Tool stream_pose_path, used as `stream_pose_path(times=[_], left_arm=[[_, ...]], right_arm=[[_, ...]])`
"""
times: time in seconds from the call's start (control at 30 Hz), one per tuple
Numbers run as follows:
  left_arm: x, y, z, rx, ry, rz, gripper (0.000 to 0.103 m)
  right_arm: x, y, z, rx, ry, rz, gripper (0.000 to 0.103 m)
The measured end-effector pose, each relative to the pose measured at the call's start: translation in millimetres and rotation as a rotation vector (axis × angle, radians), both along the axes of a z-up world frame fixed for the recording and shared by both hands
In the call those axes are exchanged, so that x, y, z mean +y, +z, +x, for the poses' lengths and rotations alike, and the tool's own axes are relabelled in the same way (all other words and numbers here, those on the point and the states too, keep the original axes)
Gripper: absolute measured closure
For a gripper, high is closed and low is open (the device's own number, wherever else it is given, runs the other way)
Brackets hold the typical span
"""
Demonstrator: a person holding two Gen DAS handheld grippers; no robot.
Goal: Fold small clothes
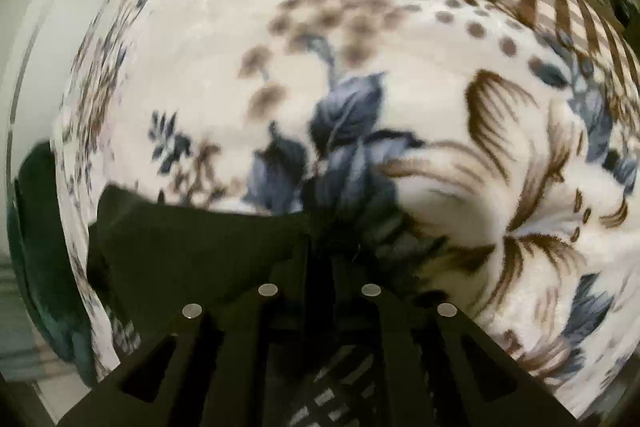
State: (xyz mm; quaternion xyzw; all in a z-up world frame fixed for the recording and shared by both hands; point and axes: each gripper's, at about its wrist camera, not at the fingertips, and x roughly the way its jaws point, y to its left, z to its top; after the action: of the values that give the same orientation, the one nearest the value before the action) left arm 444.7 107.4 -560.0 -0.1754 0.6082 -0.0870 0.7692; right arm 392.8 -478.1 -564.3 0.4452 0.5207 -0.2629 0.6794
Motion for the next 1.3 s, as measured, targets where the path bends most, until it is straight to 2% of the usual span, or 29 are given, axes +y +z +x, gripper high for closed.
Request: stream_pose_path(times=[0.03, 0.1, 0.2, 0.27, 0.3, 0.43, 0.53, 0.73, 0.83, 0.93, 1.0, 1.07, 1.17, 1.3], left_arm=[[-8, -2, -1, 0.004, -0.036, 0.002, 0.052], [-29, -6, -3, 0.002, -0.129, 0.05, 0.052], [-49, -8, -5, -0.023, -0.22, 0.1, 0.055], [-55, -10, -5, -0.035, -0.25, 0.115, 0.089], [-57, -9, -3, -0.038, -0.262, 0.117, 0.1], [-51, 13, 2, -0.132, -0.233, 0.133, 0.101], [-33, 35, 13, -0.19, -0.151, 0.139, 0.101], [3, 55, 52, -0.229, -0.014, 0.116, 0.101], [9, 57, 76, -0.253, 0.029, 0.169, 0.101], [26, 44, 93, -0.225, 0.091, 0.18, 0.101], [34, 34, 96, -0.171, 0.112, 0.139, 0.099], [37, 32, 88, -0.147, 0.087, 0.127, 0.099], [34, 30, 68, -0.106, 0.059, 0.148, 0.088], [39, 22, 50, -0.063, 0.085, 0.126, 0.087]], right_arm=[[4, 3, 1, -0.005, 0.023, 0.001, 0.08], [9, 7, -2, -0.024, 0.054, 0.014, 0.063], [25, 11, -7, -0.013, 0.109, 0.005, 0.063], [38, 10, -9, 0.003, 0.162, -0.011, 0.063], [47, 10, -11, 0.02, 0.197, -0.031, 0.063], [66, 12, -20, 0.05, 0.263, -0.1, 0.063], [75, 14, -25, 0.053, 0.287, -0.132, 0.063], [75, 17, -30, 0.047, 0.282, -0.123, 0.063], [75, 16, -22, 0.042, 0.281, -0.121, 0.063], [78, 17, -12, 0.031, 0.289, -0.119, 0.063], [81, 21, -7, 0.026, 0.304, -0.119, 0.063], [84, 26, -4, 0.014, 0.331, -0.115, 0.063], [91, 34, 2, -0.014, 0.375, -0.067, 0.063], [107, 40, 24, -0.048, 0.443, 0.028, 0.057]])
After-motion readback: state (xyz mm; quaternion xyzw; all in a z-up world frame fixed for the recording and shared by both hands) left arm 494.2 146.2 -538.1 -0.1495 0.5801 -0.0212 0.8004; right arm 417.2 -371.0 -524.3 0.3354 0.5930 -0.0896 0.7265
